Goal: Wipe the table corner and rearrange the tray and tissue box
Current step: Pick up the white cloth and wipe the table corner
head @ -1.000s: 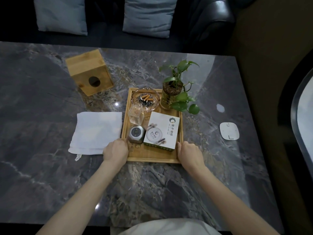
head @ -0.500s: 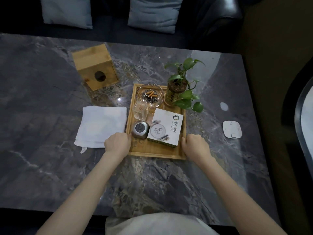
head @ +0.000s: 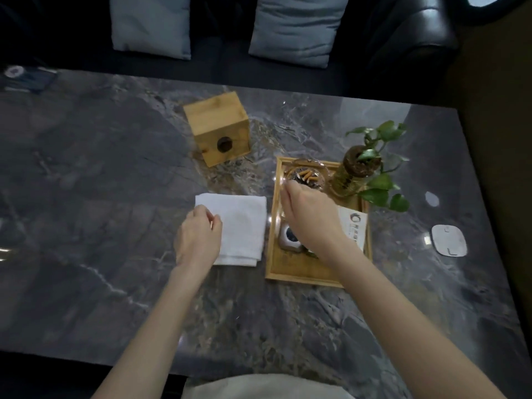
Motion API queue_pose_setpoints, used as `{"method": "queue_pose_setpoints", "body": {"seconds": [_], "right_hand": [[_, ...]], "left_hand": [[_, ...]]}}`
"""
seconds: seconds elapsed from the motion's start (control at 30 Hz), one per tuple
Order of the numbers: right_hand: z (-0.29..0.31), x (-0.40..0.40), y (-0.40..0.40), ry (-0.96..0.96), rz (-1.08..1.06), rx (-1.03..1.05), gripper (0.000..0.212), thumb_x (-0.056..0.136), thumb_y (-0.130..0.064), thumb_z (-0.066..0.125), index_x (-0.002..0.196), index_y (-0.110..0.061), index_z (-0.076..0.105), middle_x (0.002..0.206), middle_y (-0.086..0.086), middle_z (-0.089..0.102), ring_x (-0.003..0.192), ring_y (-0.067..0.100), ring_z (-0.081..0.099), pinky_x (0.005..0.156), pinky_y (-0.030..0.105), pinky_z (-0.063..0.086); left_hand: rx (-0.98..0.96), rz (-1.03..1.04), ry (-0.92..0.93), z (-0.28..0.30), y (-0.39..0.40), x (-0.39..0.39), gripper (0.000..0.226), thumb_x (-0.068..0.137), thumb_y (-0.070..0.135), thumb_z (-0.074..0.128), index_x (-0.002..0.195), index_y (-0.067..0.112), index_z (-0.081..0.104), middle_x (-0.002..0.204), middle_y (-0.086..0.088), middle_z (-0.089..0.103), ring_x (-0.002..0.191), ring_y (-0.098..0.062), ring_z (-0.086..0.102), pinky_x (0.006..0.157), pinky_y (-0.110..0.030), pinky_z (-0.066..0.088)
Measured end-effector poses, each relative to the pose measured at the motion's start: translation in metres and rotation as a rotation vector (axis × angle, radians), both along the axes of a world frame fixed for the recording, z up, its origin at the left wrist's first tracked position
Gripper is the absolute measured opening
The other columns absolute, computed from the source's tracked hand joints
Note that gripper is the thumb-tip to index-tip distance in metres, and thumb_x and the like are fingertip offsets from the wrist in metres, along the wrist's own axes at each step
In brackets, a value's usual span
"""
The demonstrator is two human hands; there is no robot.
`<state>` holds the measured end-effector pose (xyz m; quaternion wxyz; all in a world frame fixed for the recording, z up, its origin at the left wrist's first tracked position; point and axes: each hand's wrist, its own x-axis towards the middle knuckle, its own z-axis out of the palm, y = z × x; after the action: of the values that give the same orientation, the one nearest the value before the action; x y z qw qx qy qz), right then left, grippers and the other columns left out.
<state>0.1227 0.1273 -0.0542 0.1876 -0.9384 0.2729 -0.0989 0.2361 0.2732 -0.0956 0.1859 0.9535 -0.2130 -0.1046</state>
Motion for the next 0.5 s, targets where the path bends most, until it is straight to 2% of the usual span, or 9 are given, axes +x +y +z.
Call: {"method": "queue_pose_setpoints", "body": {"seconds": [0.1,0.17,0.23,0.27,0.33,0.4,0.5], "right_hand": [[-0.028,0.031,0.024,-0.072,0.036,0.082,0.016,0.092,-0.010,0.043,0.096,-0.001,0.055,0.095,0.018,0.061,0.087,0.036,0.058,0.068,0.044,0.049],[-0.053,0.046,0.037,0.024,0.071,0.079,0.029,0.092,-0.007,0.044,0.119,0.000,0.049,0.121,0.020,0.055,0.113,0.034,0.051,0.090,0.043,0.047],[-0.075,0.057,0.044,0.207,0.114,0.067,0.049,0.095,-0.011,0.038,0.141,0.001,0.023,0.148,0.022,0.029,0.138,0.035,0.025,0.114,0.041,0.024],[-0.084,0.061,0.045,0.292,0.108,0.062,0.056,0.097,-0.015,0.035,0.144,0.000,0.010,0.154,0.021,0.014,0.143,0.035,0.010,0.117,0.041,0.013],[-0.098,0.066,0.045,0.427,0.065,0.072,0.062,0.098,-0.024,0.031,0.145,-0.004,-0.004,0.156,0.020,-0.003,0.144,0.033,-0.006,0.117,0.042,0.002],[-0.106,0.069,0.046,0.519,0.047,0.079,0.064,0.098,-0.029,0.029,0.145,-0.004,-0.006,0.156,0.020,-0.005,0.144,0.033,-0.008,0.117,0.041,0.000],[-0.111,0.073,0.048,0.526,0.032,0.063,0.064,0.096,-0.030,0.033,0.145,-0.001,0.002,0.155,0.020,0.009,0.143,0.035,0.005,0.117,0.042,0.007]], "left_hand": [[0.084,-0.005,-0.043,-0.028,0.020,0.011,0.042,0.089,0.027,0.050,0.120,0.000,0.048,0.127,-0.022,0.049,0.117,-0.037,0.044,0.096,-0.046,0.037],[0.131,-0.024,0.012,-0.045,0.031,0.013,0.060,0.089,0.033,0.050,0.135,-0.002,0.034,0.145,-0.022,0.033,0.134,-0.036,0.029,0.109,-0.046,0.024],[0.192,-0.038,0.072,-0.062,0.040,0.012,0.072,0.090,0.043,0.044,0.142,0.000,0.018,0.155,-0.017,0.014,0.143,-0.030,0.011,0.116,-0.044,0.009],[0.220,-0.044,0.091,-0.070,0.044,0.011,0.075,0.090,0.046,0.040,0.144,0.001,0.013,0.156,-0.015,0.008,0.144,-0.028,0.006,0.116,-0.044,0.005],[0.229,-0.052,0.113,-0.080,0.050,0.009,0.077,0.090,0.049,0.038,0.145,0.002,0.009,0.157,-0.015,0.005,0.145,-0.027,0.004,0.117,-0.044,0.004],[0.177,-0.055,0.122,-0.083,0.051,0.008,0.075,0.090,0.045,0.042,0.144,0.001,0.013,0.156,-0.017,0.008,0.144,-0.029,0.008,0.117,-0.044,0.007],[0.146,-0.033,0.159,-0.081,0.047,0.008,0.070,0.090,0.039,0.046,0.142,0.000,0.019,0.155,-0.018,0.011,0.143,-0.031,0.011,0.116,-0.043,0.011]]}}
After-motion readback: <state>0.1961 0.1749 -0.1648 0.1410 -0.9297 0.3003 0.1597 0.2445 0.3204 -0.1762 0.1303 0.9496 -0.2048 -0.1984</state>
